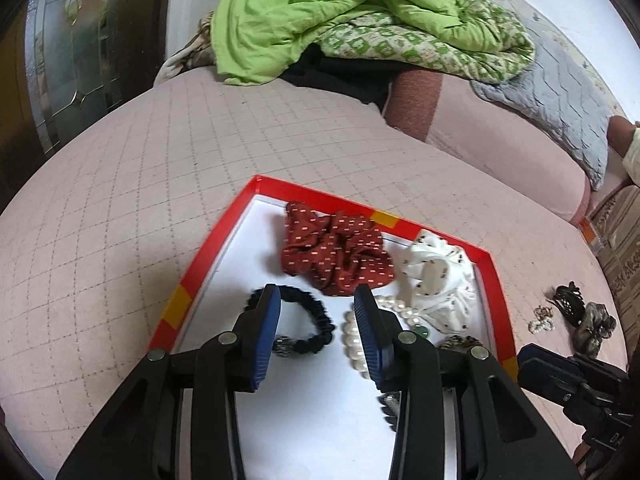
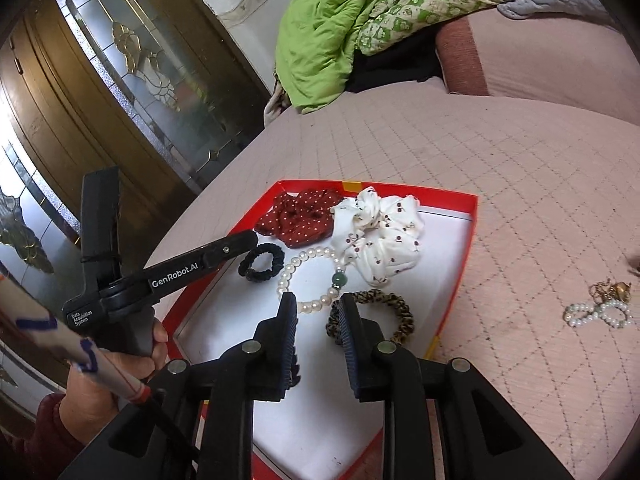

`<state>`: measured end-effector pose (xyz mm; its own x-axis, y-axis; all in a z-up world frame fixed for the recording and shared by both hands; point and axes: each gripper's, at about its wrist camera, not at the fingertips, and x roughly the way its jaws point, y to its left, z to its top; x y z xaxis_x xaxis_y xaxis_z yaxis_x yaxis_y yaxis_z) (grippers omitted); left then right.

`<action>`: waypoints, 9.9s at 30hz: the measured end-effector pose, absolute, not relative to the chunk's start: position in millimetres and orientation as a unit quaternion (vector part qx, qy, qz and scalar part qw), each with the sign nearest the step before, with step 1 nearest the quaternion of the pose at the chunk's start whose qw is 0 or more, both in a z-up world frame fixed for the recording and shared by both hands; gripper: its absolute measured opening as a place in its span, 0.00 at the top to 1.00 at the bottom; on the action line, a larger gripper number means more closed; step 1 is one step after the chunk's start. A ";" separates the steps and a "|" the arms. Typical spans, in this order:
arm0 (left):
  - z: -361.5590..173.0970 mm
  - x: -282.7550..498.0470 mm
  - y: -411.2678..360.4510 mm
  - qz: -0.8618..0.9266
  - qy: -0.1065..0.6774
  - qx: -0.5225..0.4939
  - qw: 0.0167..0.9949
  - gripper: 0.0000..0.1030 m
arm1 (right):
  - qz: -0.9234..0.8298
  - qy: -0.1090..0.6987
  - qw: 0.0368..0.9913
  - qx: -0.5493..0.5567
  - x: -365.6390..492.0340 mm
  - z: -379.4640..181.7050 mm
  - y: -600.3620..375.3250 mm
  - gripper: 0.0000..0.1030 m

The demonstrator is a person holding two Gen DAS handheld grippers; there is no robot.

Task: Organize jewelry
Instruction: 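Open both grippers and move them back to the remaining jewelry, then grasp the light-blue bead bracelet with the left gripper while the right gripper grasps the gold charm keychain, then carry the blue bracelet and gold charm into the tray and open both grippers, then move both grippers to the grey sheer scrunchie and black claw clip, then grasp the grey sheer scrunchie with the left gripper while the right gripper grasps the black claw clip, then carry the grey scrunchie and black claw clip into the tray and open both grippers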

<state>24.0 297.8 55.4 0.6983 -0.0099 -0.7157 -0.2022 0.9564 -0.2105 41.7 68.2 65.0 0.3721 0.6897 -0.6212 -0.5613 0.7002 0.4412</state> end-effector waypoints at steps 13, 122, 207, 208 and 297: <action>68.8 21.9 219.2 -0.054 0.367 -0.083 0.925 0.56 | 0.340 0.406 0.842 0.103 41.8 77.0 19.1 0.72; 99.0 -27.2 210.9 -0.121 0.344 -0.127 0.922 0.94 | 0.265 0.303 0.907 0.121 9.0 101.5 -19.0 0.85; 52.4 -12.3 97.7 -0.210 0.384 -0.036 0.898 0.65 | 0.161 0.421 0.842 0.298 68.2 29.5 -227.6 0.33; 52.9 -11.0 99.4 -0.206 0.383 -0.041 0.899 0.64 | 0.192 0.424 0.841 0.278 63.7 36.2 -215.4 0.33; 51.8 -72.4 299.0 0.068 0.399 -0.120 0.906 0.57 | 0.387 0.396 0.833 0.011 -35.2 55.3 76.4 0.70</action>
<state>-72.4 299.0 51.8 0.6718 0.0280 -0.7402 -0.2189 0.9622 -0.1623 -35.2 76.4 55.3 0.3869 0.6529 -0.6512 -0.6359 0.7003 0.3244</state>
